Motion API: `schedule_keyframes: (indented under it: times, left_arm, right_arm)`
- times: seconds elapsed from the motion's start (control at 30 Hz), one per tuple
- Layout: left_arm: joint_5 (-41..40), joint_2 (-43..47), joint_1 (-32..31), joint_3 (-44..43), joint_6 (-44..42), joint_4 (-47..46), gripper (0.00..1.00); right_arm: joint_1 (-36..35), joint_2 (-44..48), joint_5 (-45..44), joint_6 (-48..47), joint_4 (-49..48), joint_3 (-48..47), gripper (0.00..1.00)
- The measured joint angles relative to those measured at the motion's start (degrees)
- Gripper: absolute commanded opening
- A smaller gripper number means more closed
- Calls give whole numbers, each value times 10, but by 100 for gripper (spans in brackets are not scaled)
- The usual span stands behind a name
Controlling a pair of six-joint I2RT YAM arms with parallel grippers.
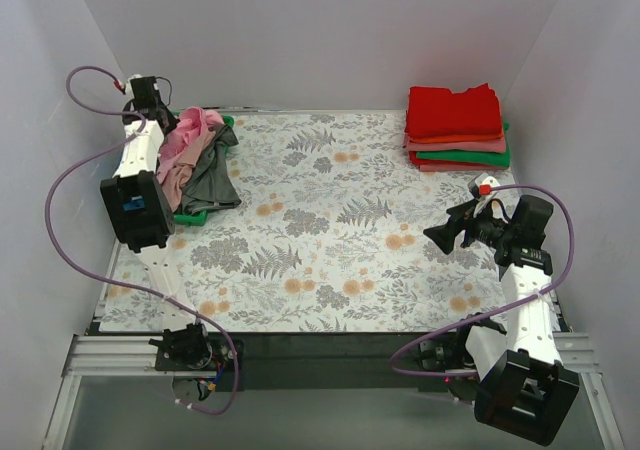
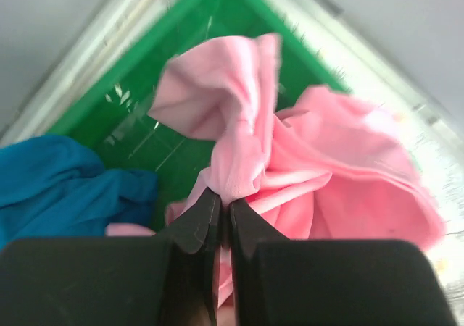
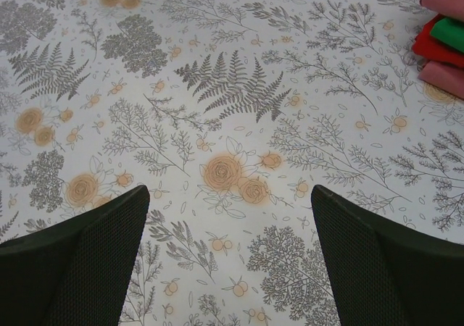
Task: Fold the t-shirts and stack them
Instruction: Grab the tshirt from the pile, then move the tshirt to the center of the board
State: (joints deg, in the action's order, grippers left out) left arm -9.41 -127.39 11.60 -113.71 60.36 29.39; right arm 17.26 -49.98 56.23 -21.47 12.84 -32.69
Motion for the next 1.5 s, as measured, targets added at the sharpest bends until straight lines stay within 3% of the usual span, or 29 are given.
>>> schedule_keyframes:
  times: [0.33, 0.63, 0.83, 1.3, 1.5]
  left_arm:
    - [-46, 134, -3, -42, 67, -62, 0]
    - [-68, 175, -12, -146, 105, -114, 0]
    - [-100, 184, -36, -159, 125, -175, 0]
    - [-106, 244, -258, -187, 65, -300, 0]
    - [-87, 397, -336, -43, 100, -322, 0]
  right_arm:
    - [12, 0, 14, -2, 5, 0, 98]
    - [21, -4, 25, -2, 5, 0, 98]
    - [26, -6, 32, -2, 5, 0, 98]
    - [39, 3, 47, -9, 6, 0, 98]
    - [45, 13, 49, -14, 7, 0, 98]
